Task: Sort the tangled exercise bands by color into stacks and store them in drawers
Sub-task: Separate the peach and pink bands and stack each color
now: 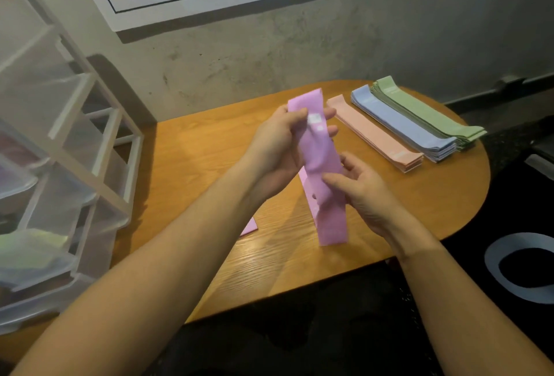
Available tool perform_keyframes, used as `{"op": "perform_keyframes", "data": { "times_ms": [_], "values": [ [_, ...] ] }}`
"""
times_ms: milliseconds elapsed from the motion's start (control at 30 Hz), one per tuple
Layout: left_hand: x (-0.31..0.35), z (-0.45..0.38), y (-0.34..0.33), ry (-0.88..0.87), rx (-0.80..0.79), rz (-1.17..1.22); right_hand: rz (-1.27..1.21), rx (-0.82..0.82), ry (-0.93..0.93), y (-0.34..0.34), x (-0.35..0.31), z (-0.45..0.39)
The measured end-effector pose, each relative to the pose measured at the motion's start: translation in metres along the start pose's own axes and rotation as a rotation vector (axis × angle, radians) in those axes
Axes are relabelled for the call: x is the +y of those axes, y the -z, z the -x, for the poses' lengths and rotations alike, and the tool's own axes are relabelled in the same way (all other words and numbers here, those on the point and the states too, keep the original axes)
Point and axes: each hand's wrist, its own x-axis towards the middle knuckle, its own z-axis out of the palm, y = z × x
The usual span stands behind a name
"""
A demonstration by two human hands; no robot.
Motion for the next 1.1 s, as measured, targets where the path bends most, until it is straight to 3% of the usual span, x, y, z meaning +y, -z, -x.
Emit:
{"op": "perform_keyframes", "data": {
  "times_ms": [233, 567, 833, 967, 1100],
  "values": [
    [-0.001, -0.032, -0.006, 0.063, 0.106, 0.042, 0.173, 0.169, 0.028, 0.01, 0.009, -0.003],
    [0.0, -0.086, 0.012, 0.017, 0.272, 0.134, 0.217, 0.102, -0.149, 0.034, 0.028, 0.001],
    [-0.015, -0.125, 0.048, -0.054, 0.426, -0.262, 0.477, 0.202, -0.17, 0.045, 0.036, -0.002],
    [-0.025, -0.139, 0.062, -0.054, 0.44, -0.388, 0.365, 0.27, -0.136, 0.051, 0.042, -0.002],
    [-0.028, -0.151, 0.074, -0.042, 0.434, -0.447, 0.313, 0.148, -0.248, 0.059, 0.045, -0.005]
  ]
}}
